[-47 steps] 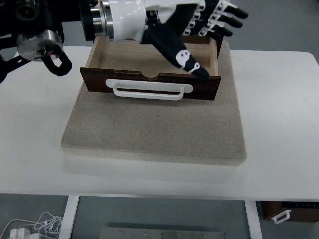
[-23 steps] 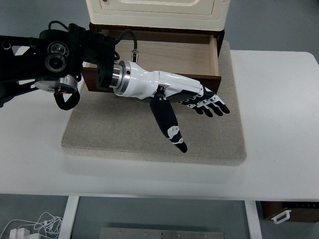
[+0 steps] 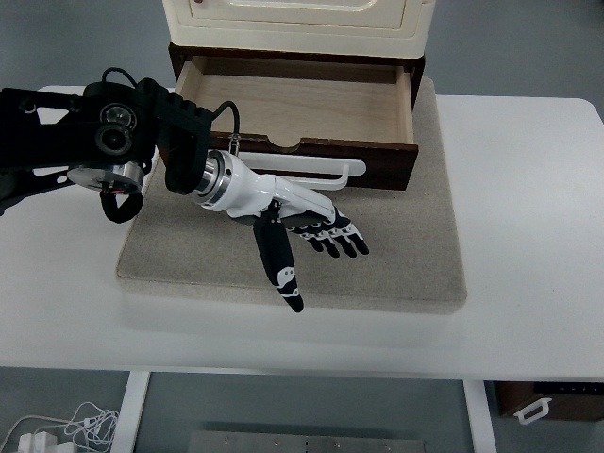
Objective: Close drawer under combined cabinet
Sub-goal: 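Lower the left hand in front of the drawer's white handle, then push the drawer front with the left hand toward the cabinet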
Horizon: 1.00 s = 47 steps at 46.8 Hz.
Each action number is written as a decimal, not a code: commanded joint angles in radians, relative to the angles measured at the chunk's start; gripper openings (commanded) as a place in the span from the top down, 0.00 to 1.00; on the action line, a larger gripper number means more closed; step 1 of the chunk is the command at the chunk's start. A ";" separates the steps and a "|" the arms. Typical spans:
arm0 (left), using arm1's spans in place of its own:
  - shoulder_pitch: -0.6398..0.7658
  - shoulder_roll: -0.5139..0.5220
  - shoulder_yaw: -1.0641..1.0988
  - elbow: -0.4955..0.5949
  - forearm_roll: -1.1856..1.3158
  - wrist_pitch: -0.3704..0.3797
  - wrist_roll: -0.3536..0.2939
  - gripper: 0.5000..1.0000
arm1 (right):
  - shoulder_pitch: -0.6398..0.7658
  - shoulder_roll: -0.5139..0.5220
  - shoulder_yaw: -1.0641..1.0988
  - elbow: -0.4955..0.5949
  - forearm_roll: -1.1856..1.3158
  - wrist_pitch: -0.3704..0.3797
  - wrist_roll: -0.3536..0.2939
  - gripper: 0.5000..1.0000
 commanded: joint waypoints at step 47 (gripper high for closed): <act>-0.011 -0.084 -0.006 0.238 -0.001 -0.083 0.105 0.00 | 0.000 0.000 0.000 0.000 0.000 0.000 0.000 0.10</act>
